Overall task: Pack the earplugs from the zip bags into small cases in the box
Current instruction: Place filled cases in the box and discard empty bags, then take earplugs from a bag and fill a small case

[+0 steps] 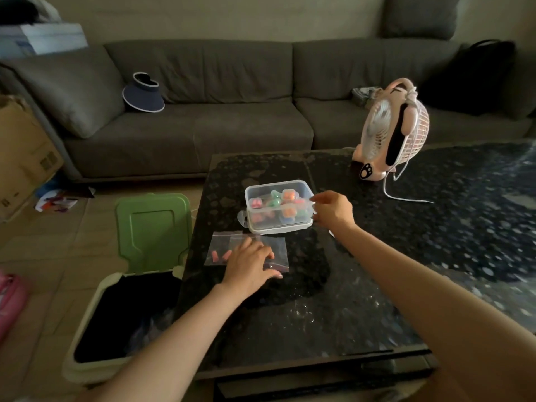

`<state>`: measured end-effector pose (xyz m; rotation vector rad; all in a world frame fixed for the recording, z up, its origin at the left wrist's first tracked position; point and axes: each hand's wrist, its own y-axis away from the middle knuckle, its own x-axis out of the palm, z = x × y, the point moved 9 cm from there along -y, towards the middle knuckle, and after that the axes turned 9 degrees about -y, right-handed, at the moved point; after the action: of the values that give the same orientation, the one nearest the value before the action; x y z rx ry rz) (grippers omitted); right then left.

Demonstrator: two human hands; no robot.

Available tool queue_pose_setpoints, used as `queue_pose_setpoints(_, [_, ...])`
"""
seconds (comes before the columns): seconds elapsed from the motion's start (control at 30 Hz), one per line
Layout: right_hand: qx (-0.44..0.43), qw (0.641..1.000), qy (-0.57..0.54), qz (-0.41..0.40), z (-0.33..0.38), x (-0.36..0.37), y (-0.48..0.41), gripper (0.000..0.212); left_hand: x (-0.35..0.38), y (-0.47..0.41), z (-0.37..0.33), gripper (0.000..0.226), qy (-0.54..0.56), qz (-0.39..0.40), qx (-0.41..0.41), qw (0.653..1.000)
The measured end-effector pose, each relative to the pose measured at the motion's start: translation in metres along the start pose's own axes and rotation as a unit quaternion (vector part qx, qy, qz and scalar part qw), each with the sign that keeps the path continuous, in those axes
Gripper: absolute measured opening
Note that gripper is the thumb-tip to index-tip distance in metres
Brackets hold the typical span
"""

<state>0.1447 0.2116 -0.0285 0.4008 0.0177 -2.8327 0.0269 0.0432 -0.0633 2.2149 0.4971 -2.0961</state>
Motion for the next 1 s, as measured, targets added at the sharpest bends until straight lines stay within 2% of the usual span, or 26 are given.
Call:
queue_pose_setpoints(0.1, [-0.032,0.99,0.135,-0.01,-0.012,-0.017,0.002,0.025,-0.001,0.005,-0.005,0.022,-0.022,-0.03,0.011,0.999])
queue_pose_setpoints(0.27, [-0.03,0.937,0.332,0.103,-0.05,-0.013,0.003,0.036,-0.021,0.009,-0.011,0.016,0.042,-0.1,0.016,0.994])
queue_pose_setpoints(0.37, [-0.04,0.924,0.36,0.121,-0.059,-0.008,0.007,0.039,-0.038,0.017,-0.006,0.015,0.106,-0.112,0.004,0.988])
queue_pose_setpoints(0.47, [-0.075,0.928,0.349,0.104,-0.054,-0.003,0.017,0.027,-0.047,0.027,0.014,0.005,0.178,-0.124,0.005,0.976])
queue_pose_setpoints(0.53, [-0.088,0.929,0.341,0.115,-0.05,0.005,0.026,0.022,-0.057,0.036,0.034,0.007,0.188,-0.145,-0.011,0.971])
queue_pose_setpoints(0.63, [-0.103,0.924,0.333,0.157,-0.046,0.021,0.045,0.02,-0.073,0.054,0.074,0.007,0.21,-0.173,-0.084,0.959])
queue_pose_setpoints(0.73, [-0.12,0.916,0.327,0.198,-0.045,0.037,0.064,0.021,-0.077,0.075,0.126,0.004,0.21,-0.197,-0.193,0.938])
queue_pose_setpoints(0.9, [-0.116,0.908,0.32,0.245,-0.043,0.057,0.088,0.021,-0.072,0.111,0.212,0.005,0.132,-0.197,-0.359,0.903])
queue_pose_setpoints(1.0, [-0.105,0.908,0.315,0.257,-0.042,0.065,0.098,0.028,-0.055,0.128,0.251,0.008,0.076,-0.166,-0.436,0.881])
